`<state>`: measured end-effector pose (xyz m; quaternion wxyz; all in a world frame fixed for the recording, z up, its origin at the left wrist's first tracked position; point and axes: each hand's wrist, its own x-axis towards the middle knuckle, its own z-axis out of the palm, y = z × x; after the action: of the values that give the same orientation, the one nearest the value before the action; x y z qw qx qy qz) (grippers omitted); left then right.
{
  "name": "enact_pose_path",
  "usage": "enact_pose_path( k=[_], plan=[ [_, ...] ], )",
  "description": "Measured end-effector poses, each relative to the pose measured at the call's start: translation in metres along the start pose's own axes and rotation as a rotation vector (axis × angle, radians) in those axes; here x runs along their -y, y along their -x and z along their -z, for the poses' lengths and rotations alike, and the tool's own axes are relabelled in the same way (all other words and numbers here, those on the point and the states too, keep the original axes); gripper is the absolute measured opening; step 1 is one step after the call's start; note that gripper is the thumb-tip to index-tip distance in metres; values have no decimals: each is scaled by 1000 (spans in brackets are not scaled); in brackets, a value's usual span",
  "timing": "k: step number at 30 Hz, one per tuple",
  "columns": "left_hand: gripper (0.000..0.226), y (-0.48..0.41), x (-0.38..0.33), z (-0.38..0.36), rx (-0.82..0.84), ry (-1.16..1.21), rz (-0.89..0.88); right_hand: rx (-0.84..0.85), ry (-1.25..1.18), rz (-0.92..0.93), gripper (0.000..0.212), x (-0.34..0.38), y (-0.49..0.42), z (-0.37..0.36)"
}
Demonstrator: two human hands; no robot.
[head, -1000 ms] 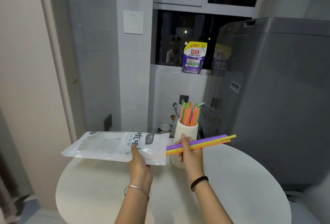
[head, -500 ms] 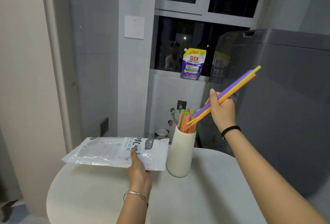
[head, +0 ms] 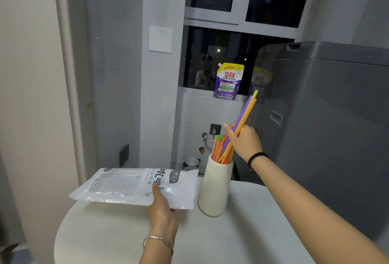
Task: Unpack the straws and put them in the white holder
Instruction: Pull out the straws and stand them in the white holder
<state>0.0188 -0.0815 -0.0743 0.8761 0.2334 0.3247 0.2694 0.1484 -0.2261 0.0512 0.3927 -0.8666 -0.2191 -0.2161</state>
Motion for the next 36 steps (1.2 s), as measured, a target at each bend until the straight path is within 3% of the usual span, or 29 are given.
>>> enact_pose_path(
  k=[7, 11, 20, 22, 24, 26, 28, 31, 33, 36],
  plan=[
    [46, -1, -1, -1, -3, 6, 6, 126, 120, -2, 31, -11, -1, -13],
    [46, -1, -2, 0, -14, 19, 8, 42, 18, 42, 23, -13, -1, -14],
    [43, 1, -2, 1, -23, 19, 12, -28, -119, 156, 86, -9, -5, -8],
    [43, 1, -1, 0, -25, 23, 15, -102, -232, 137, 72, -7, -3, -6],
    [43, 0, -2, 0, -25, 31, 18, -150, -350, 82, 41, -4, -3, -4],
    [43, -1, -1, 0, -20, 36, 20, -69, -323, 37, 33, 0, -3, -2],
    [43, -1, -1, 1, -21, 35, 21, 115, -233, 13, 35, -1, -1, -3],
    [43, 0, 0, 1, -17, 24, 25, 373, 82, 18, 35, -11, 3, -9],
    [43, 2, -1, 1, -18, 23, 25, 365, 201, 48, 44, -15, 5, -10],
    [43, 3, -3, 1, -18, 14, 33, 163, 16, 38, 64, -13, 10, -8]
  ],
)
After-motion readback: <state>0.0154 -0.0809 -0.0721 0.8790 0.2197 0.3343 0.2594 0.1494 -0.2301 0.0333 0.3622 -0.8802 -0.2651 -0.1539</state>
